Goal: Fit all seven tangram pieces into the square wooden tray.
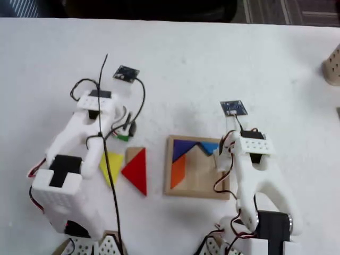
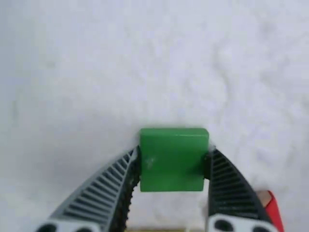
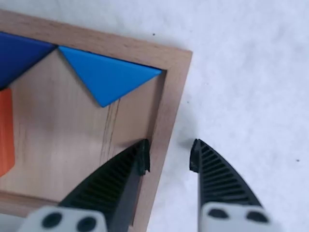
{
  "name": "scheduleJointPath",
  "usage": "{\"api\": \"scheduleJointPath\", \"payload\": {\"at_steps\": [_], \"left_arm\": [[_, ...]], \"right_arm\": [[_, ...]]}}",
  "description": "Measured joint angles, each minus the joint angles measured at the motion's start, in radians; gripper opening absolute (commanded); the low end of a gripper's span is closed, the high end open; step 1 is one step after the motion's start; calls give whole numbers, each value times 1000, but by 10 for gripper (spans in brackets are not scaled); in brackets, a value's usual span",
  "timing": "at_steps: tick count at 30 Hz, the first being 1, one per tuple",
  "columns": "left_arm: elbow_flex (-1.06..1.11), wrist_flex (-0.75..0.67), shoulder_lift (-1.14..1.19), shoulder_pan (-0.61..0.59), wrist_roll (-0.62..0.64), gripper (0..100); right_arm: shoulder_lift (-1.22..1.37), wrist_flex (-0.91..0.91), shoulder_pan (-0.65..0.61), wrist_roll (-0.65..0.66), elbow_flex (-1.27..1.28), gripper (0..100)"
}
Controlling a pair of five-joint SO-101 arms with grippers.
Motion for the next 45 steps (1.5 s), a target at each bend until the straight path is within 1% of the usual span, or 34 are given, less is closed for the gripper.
{"api": "scheduleJointPath", "payload": {"at_steps": [4,10,13,16,23,29,32,36,40,42,45], "left_arm": [[0,2,0,0,15,185],[-11,58,-41,-17,132,188],[-11,61,-58,-20,161,189],[-11,61,-58,-20,157,189],[-11,55,-58,-20,91,192],[20,6,-58,-20,55,303],[71,-44,-64,-21,60,328],[78,-54,-66,-25,63,293],[80,-57,-66,-25,60,222],[80,-57,-66,-25,35,196],[80,-55,-66,-25,17,192]], "right_arm": [[0,0,0,0,0,144],[0,0,0,0,0,144],[0,0,0,0,0,144],[0,0,0,0,0,144],[0,0,0,0,0,144],[0,0,0,0,0,144],[0,0,0,0,0,144],[0,0,0,0,0,144],[0,0,0,0,0,144],[0,0,0,0,0,144],[0,0,0,0,0,144]]}}
